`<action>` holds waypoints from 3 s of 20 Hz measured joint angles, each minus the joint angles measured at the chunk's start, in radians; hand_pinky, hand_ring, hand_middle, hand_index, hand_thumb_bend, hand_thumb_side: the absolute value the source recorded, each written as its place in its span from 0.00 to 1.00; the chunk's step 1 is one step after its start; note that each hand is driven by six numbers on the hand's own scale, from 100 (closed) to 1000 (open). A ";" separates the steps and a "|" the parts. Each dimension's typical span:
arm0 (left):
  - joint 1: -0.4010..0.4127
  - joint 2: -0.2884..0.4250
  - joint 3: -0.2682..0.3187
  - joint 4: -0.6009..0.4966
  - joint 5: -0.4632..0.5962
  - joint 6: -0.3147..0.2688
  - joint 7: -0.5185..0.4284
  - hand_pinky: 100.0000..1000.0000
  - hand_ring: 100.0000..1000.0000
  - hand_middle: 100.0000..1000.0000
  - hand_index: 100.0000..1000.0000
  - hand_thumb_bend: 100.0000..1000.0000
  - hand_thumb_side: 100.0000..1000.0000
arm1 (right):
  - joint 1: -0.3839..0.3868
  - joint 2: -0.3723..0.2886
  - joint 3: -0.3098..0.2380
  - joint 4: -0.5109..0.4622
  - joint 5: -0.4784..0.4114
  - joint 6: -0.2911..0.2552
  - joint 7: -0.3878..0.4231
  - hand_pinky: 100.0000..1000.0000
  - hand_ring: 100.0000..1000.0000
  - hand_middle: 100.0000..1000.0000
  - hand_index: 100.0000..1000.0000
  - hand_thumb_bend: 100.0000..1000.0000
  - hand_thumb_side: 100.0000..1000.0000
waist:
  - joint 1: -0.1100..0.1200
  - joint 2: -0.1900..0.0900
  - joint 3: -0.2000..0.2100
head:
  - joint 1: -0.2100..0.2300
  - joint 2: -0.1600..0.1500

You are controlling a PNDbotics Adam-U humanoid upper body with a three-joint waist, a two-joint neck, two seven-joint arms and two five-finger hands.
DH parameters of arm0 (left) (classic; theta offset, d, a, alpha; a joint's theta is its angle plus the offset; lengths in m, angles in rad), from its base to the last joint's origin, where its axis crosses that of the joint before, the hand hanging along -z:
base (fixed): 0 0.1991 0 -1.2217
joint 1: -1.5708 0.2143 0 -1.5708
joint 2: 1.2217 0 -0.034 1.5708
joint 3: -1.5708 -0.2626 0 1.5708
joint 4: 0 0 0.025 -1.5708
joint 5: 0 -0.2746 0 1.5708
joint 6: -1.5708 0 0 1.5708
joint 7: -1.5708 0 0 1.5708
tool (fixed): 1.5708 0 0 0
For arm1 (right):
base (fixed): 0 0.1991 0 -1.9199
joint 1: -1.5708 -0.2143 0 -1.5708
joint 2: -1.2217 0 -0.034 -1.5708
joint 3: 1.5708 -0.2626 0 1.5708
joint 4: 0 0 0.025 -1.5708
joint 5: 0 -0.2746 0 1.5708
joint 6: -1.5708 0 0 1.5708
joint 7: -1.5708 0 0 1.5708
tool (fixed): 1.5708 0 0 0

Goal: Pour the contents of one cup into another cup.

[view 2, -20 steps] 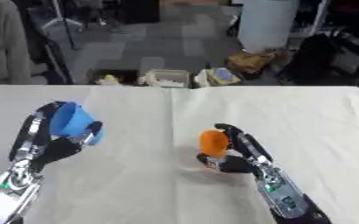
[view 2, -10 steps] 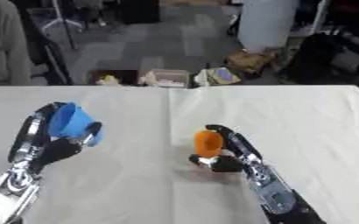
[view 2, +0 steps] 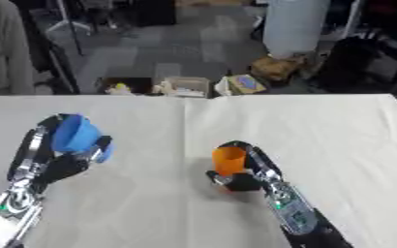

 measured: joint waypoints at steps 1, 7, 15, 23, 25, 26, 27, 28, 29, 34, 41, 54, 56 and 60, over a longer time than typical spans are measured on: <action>0.000 0.000 0.000 -0.001 0.000 0.000 0.000 0.18 0.31 0.31 0.54 0.30 0.00 | 0.000 0.000 0.000 -0.007 -0.004 0.000 -0.005 0.26 0.22 0.25 0.67 0.26 0.00 | 0.000 0.000 0.000 | 0.000 0.000; 0.018 0.010 0.007 -0.024 -0.001 0.006 0.011 0.18 0.31 0.31 0.54 0.31 0.00 | 0.012 -0.015 -0.007 -0.093 -0.038 0.017 -0.045 0.27 0.22 0.25 0.67 0.22 0.00 | -0.001 0.000 -0.001 | 0.000 0.000; 0.058 0.051 0.012 -0.053 -0.009 0.025 -0.002 0.17 0.31 0.31 0.54 0.33 0.00 | 0.037 -0.062 -0.006 -0.222 -0.060 0.054 -0.058 0.28 0.23 0.25 0.67 0.21 0.00 | -0.007 -0.003 -0.007 | 0.004 -0.001; -0.021 0.101 -0.046 -0.117 -0.055 0.126 -0.098 0.16 0.31 0.31 0.54 0.32 0.00 | 0.024 -0.042 0.086 -0.261 -0.024 0.046 0.032 0.28 0.23 0.25 0.67 0.21 0.00 | 0.004 -0.014 -0.005 | 0.000 -0.001; -0.050 0.115 -0.070 -0.129 -0.076 0.161 -0.134 0.16 0.31 0.31 0.55 0.31 0.00 | 0.010 -0.029 0.110 -0.261 -0.008 0.038 0.057 0.29 0.24 0.25 0.67 0.21 0.00 | 0.006 -0.017 -0.002 | -0.002 0.000; -0.066 0.120 -0.082 -0.132 -0.087 0.178 -0.152 0.16 0.30 0.31 0.55 0.31 0.00 | 0.003 -0.021 0.121 -0.261 -0.002 0.034 0.069 0.29 0.24 0.24 0.67 0.20 0.00 | 0.007 -0.018 -0.001 | -0.004 0.000; -0.082 0.124 -0.094 -0.135 -0.101 0.193 -0.171 0.16 0.30 0.31 0.55 0.31 0.00 | -0.003 -0.013 0.131 -0.261 0.004 0.029 0.081 0.29 0.24 0.25 0.67 0.20 0.00 | 0.008 -0.019 -0.001 | -0.005 0.000; -0.095 0.126 -0.104 -0.135 -0.113 0.207 -0.189 0.16 0.30 0.31 0.55 0.31 0.00 | -0.009 -0.005 0.140 -0.261 0.010 0.026 0.091 0.29 0.24 0.24 0.67 0.20 0.00 | 0.009 -0.020 0.000 | -0.007 0.000; -0.107 0.128 -0.114 -0.135 -0.127 0.221 -0.208 0.16 0.30 0.31 0.55 0.31 0.00 | -0.014 0.003 0.149 -0.261 0.015 0.022 0.100 0.29 0.24 0.24 0.67 0.20 0.00 | 0.010 -0.020 0.000 | -0.010 0.000; -0.164 0.133 -0.147 -0.125 -0.219 0.271 -0.298 0.13 0.28 0.29 0.55 0.30 0.00 | -0.027 0.027 0.176 -0.254 0.041 0.005 0.132 0.29 0.24 0.24 0.67 0.20 0.00 | 0.013 -0.022 0.005 | -0.017 0.000; -0.225 0.132 -0.165 -0.096 -0.385 0.284 -0.410 0.03 0.19 0.21 0.55 0.26 0.00 | -0.032 0.044 0.185 -0.230 0.055 -0.006 0.146 0.29 0.24 0.24 0.67 0.19 0.00 | 0.013 -0.025 0.006 | -0.020 0.000; -0.304 0.124 -0.182 -0.117 -0.721 0.156 -0.661 0.00 0.12 0.13 0.55 0.16 0.00 | -0.035 0.045 0.185 -0.207 0.067 -0.011 0.148 0.29 0.24 0.24 0.68 0.18 0.00 | 0.015 -0.032 0.006 | -0.028 0.000; -0.315 0.124 -0.184 -0.136 -0.775 0.130 -0.695 0.00 0.12 0.12 0.55 0.15 0.00 | -0.035 0.045 0.185 -0.205 0.067 -0.012 0.149 0.29 0.24 0.24 0.68 0.18 0.00 | 0.016 -0.032 0.006 | -0.029 0.000; -0.325 0.124 -0.185 -0.161 -0.870 0.089 -0.746 0.00 0.12 0.11 0.55 0.13 0.00 | -0.035 0.045 0.186 -0.205 0.070 -0.014 0.150 0.29 0.24 0.24 0.68 0.18 0.00 | 0.016 -0.033 0.008 | -0.030 0.000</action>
